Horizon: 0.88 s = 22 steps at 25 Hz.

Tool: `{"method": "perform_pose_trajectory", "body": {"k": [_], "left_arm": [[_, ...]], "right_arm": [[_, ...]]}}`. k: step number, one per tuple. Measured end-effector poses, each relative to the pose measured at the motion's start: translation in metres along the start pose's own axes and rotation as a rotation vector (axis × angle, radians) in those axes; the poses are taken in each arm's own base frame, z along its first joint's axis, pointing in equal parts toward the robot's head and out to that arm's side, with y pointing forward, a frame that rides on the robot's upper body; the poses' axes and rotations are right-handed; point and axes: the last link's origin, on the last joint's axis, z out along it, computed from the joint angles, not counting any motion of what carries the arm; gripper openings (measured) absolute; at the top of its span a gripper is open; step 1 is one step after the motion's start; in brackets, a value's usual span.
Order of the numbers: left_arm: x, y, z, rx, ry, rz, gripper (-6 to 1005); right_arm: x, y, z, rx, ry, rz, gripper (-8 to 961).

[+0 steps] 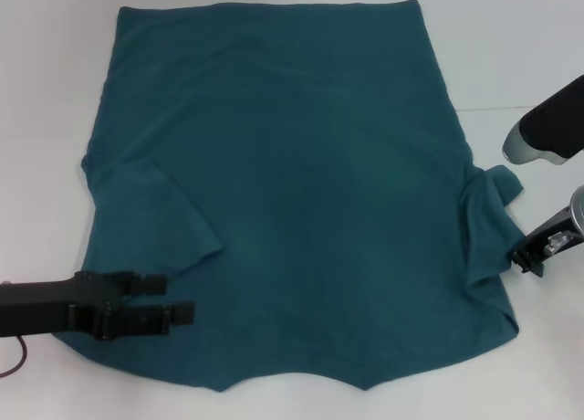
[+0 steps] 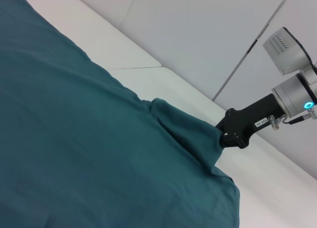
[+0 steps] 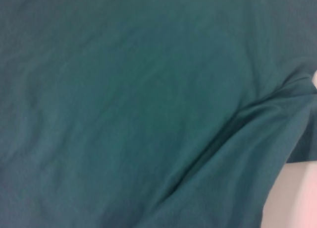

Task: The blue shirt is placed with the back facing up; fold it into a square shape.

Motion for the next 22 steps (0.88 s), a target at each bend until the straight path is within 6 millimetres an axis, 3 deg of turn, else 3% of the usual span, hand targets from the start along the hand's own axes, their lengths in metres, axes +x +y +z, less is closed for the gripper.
{"method": "perform_pose_trajectory", "body": {"k": [8,16,22], "left_arm": [[0.0,0.0,0.0,0.0,-0.002,-0.007,861],[-0.003,0.0,-0.001,0.002,-0.001,-0.021,861],[-0.005,0.0,-0.002,0.004,-0.001,-0.033,860]], "right_arm": [[-0.014,0.003,-0.013,0.056,-0.076,-0.087,18],[-0.041,0.042,-0.017,0.063,-0.099,-0.309,31],[-0.048,0.061,-0.014,0.059,-0.091,-0.416,41]]}}
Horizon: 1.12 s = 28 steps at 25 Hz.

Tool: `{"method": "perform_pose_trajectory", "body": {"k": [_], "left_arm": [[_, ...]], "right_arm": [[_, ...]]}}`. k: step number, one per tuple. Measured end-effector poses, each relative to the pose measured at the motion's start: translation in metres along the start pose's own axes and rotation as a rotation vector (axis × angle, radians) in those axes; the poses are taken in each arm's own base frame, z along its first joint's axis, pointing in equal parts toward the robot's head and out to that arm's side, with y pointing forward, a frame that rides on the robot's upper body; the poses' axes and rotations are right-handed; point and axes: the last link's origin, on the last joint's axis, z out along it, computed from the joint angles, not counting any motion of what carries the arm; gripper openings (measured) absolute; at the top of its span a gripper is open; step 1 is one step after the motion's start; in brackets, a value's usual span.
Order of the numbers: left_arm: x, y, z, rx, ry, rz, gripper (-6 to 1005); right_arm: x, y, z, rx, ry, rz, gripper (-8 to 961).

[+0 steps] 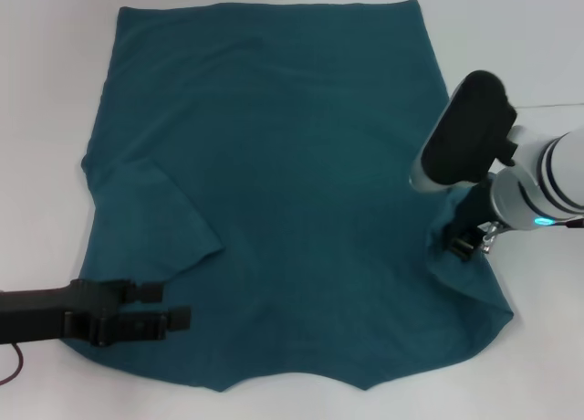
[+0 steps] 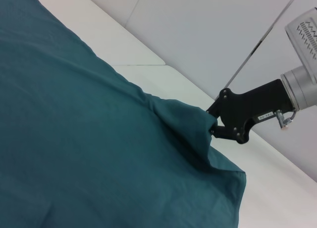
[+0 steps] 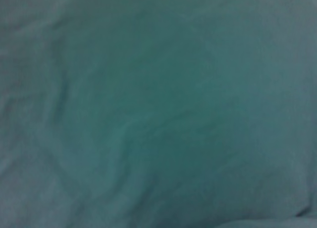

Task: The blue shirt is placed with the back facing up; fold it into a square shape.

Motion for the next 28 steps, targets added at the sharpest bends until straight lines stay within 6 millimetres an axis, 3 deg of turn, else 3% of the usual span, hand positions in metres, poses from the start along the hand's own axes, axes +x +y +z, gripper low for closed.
{"method": "perform_pose_trajectory", "body": {"k": [15,17,23,28], "left_arm": [[0.0,-0.001,0.001,0.006,-0.001,0.006,860],[0.0,-0.001,0.001,0.005,-0.002,0.007,860],[0.001,-0.001,0.001,0.006,-0.002,0.008,860],[0.001,-0.001,0.001,0.009,0.0,0.008,860]], "right_arm": [[0.002,0.016,0.0,-0.086,0.042,0.013,65],[-0.001,0.018,-0.002,-0.099,0.021,0.02,267],[-0.007,0.017,-0.012,-0.152,-0.065,0.081,505],[0.006,-0.006,-0.017,-0.125,-0.105,0.203,755]]}}
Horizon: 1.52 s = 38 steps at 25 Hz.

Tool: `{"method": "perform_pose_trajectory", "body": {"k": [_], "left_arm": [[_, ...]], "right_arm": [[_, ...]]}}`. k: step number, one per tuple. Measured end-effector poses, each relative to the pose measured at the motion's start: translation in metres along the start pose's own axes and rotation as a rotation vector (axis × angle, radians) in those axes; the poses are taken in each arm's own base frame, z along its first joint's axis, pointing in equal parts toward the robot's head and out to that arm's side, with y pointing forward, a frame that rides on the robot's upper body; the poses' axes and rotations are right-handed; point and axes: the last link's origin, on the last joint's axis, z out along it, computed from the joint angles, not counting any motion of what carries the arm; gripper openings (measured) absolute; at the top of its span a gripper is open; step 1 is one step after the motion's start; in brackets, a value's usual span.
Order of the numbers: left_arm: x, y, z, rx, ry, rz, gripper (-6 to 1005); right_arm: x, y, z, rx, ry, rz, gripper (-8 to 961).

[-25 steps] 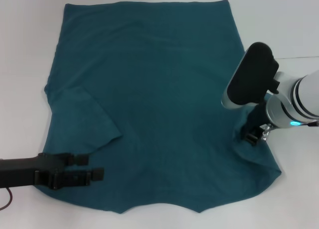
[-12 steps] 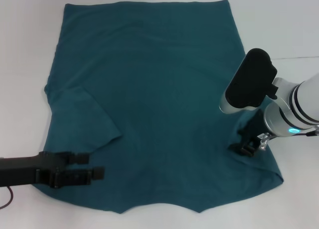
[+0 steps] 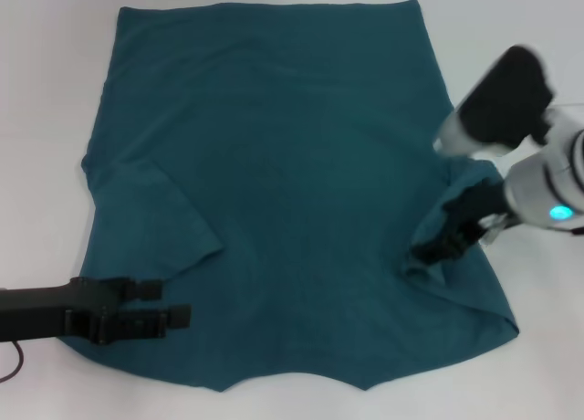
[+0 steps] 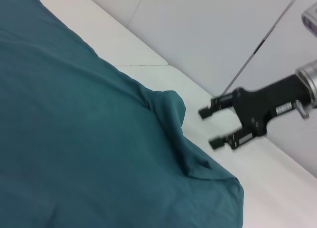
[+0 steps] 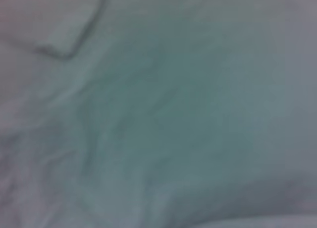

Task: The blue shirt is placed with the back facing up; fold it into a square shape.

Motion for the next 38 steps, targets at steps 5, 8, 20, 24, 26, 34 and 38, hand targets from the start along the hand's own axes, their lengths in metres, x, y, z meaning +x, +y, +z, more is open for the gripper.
{"method": "perform_pose_trajectory", "body": {"k": [5,8,20,24,26,34,38], "left_arm": [[0.001,0.0,0.001,-0.003,-0.003,0.005,859],[0.002,0.0,0.002,-0.004,-0.005,0.008,859],[0.005,0.0,0.003,-0.009,-0.01,0.011,859],[0.005,0.001,0.003,-0.011,-0.011,0.009,859],[0.004,0.001,0.003,-0.013,-0.011,0.007,859],[0.002,0.002,0.003,-0.016,-0.011,0.001,860],[0.001,0.002,0.003,-0.017,-0.011,-0.002,860]], "right_arm": [[0.021,-0.051,-0.013,0.135,-0.08,0.229,912],[0.04,-0.08,-0.017,0.273,-0.075,0.324,909],[0.07,-0.095,0.023,0.376,-0.085,0.418,841],[0.071,-0.096,0.036,0.378,-0.093,0.436,566],[0.07,-0.095,0.041,0.382,-0.094,0.428,484],[0.059,-0.083,0.054,0.327,-0.094,0.375,161],[0.052,-0.074,0.058,0.273,-0.111,0.358,59]]}}
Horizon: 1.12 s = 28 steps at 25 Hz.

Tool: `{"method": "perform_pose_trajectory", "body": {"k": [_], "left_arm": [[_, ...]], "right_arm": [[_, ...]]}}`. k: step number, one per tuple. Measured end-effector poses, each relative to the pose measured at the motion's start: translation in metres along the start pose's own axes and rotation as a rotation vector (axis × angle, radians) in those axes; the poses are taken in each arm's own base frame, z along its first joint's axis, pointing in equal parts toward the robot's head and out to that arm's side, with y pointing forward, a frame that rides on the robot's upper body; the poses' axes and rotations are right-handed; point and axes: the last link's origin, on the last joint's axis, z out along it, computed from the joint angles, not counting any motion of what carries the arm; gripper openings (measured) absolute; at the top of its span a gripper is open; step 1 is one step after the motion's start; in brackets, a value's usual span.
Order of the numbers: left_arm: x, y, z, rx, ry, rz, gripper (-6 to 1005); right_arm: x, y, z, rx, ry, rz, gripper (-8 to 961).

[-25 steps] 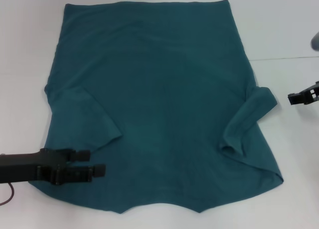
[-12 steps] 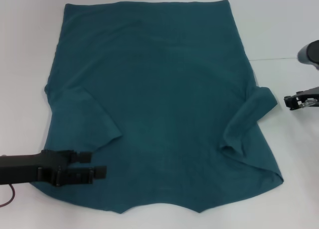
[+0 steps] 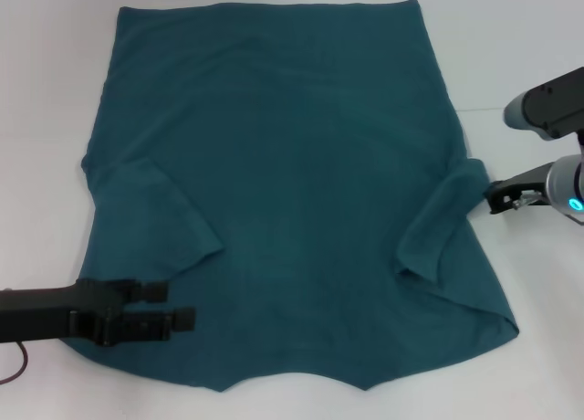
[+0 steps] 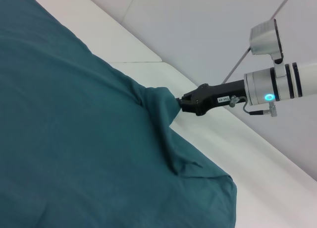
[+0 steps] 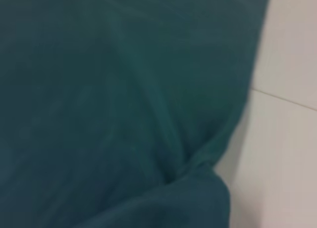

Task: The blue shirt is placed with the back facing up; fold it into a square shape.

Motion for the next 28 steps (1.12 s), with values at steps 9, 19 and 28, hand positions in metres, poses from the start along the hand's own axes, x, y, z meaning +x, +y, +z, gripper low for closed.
{"method": "perform_pose_trajectory", "body": {"k": [9,19,28], "left_arm": [[0.0,0.0,0.0,-0.001,-0.001,-0.002,860],[0.0,-0.001,0.001,0.003,0.0,-0.001,860],[0.0,-0.001,0.001,0.005,0.0,0.005,860]], "right_arm": [[-0.013,0.013,-0.008,-0.105,-0.046,0.023,-2],[-0.032,0.028,-0.007,-0.176,-0.088,0.03,-1],[-0.052,0.048,0.002,-0.211,-0.095,0.01,-2]]}}
